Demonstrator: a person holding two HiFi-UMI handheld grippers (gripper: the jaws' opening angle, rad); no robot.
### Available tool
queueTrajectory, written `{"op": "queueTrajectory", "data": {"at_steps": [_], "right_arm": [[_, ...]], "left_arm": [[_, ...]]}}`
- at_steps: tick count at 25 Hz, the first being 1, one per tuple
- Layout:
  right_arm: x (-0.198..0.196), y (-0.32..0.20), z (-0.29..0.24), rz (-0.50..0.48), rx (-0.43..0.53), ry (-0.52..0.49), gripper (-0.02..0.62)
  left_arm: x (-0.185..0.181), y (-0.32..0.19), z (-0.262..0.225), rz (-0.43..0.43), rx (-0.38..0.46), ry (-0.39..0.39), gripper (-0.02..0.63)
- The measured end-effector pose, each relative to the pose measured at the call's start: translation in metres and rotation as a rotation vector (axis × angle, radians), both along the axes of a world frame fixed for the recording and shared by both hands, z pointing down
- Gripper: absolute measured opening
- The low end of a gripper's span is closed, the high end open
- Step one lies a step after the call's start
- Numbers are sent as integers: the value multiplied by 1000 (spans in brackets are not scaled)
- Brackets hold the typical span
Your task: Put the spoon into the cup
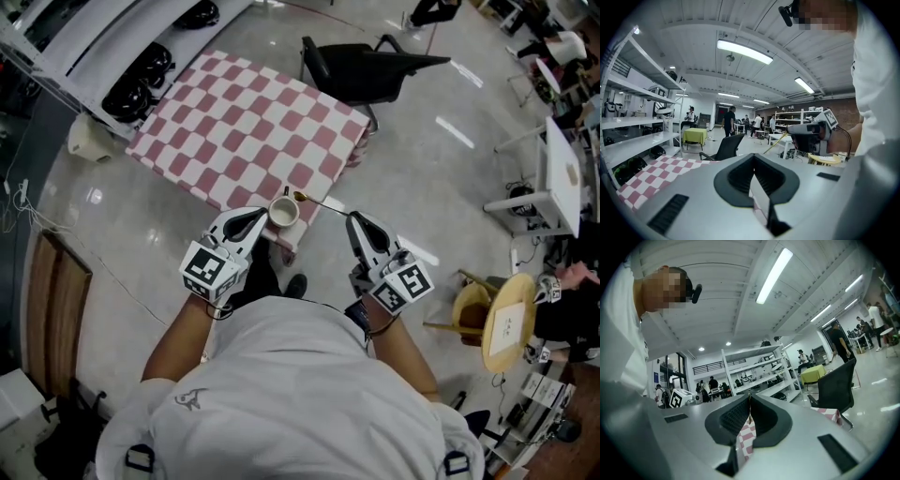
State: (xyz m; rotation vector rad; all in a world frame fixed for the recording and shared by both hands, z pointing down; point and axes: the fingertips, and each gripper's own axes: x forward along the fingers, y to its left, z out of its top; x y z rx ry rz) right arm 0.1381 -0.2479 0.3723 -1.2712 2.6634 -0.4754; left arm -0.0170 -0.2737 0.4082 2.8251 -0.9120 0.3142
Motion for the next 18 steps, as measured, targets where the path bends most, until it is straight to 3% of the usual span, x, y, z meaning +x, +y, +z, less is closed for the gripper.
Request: {"op": "queueTrajectory", "data": {"at_steps": [18], "right_arm": [[-19, -48, 106, -26, -205, 33, 34]], "left_arm": [[-6, -40, 69, 31, -137, -18, 14]]}}
